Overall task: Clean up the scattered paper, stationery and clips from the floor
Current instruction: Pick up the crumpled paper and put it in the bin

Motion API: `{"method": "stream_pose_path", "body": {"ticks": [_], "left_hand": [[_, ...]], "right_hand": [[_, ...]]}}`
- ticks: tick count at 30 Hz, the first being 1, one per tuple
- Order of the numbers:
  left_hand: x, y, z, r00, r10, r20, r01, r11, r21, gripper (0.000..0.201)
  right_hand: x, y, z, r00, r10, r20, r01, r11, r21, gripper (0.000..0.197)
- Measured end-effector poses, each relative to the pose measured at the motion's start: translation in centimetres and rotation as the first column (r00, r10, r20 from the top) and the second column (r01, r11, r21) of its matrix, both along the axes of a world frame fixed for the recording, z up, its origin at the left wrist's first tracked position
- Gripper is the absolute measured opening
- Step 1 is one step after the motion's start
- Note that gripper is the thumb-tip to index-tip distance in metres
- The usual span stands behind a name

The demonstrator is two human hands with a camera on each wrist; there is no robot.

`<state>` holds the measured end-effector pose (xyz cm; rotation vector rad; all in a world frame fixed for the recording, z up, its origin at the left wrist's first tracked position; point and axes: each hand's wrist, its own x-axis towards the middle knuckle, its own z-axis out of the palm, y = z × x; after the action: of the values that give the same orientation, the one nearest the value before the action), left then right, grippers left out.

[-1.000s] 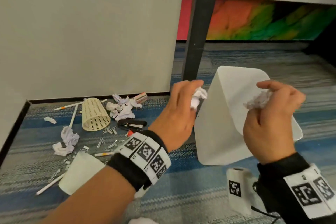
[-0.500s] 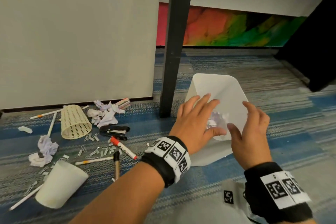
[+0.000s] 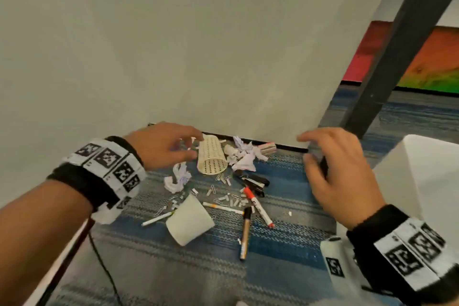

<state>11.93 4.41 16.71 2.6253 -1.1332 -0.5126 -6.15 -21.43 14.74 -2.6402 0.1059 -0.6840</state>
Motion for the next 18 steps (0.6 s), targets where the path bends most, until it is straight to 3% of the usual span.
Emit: {"method": "stream_pose_path", "body": {"ticks": [3, 6, 9, 13, 18], "left_hand": [[4.2, 7.1, -0.8, 0.981, 0.189, 0.049, -0.193, 0.978, 0.085, 0.029], [7.6, 11.6, -2.7, 0.975, 0.201, 0.093, -0.220, 0.912, 0.346, 0.034], [10.5, 14.1, -3.3, 0.974, 0.182, 0.135, -0.225, 0.848, 0.479, 0.036], [14.2, 13.8, -6.0, 0.980, 0.133, 0.148, -0.193, 0.819, 0.541, 0.041], [16.0, 10.2, -13.4, 0.999, 0.036, 0.008, -0.034, 0.815, 0.579, 0.049]], "right_hand": [[5.1, 1.9, -3.7, 0.977, 0.138, -0.164, -0.155, 0.984, -0.093, 0.031], [10.1, 3.4, -7.3, 0.912, 0.193, -0.361, -0.265, 0.951, -0.159, 0.034], [14.9, 4.8, -9.9, 0.835, 0.167, -0.525, -0.313, 0.928, -0.203, 0.036], [19.7, 7.2, -14.0, 0.667, 0.136, -0.733, -0.428, 0.875, -0.227, 0.042], [23.2, 10.0, -18.2, 0.517, 0.177, -0.838, -0.492, 0.862, -0.121, 0.044]]}}
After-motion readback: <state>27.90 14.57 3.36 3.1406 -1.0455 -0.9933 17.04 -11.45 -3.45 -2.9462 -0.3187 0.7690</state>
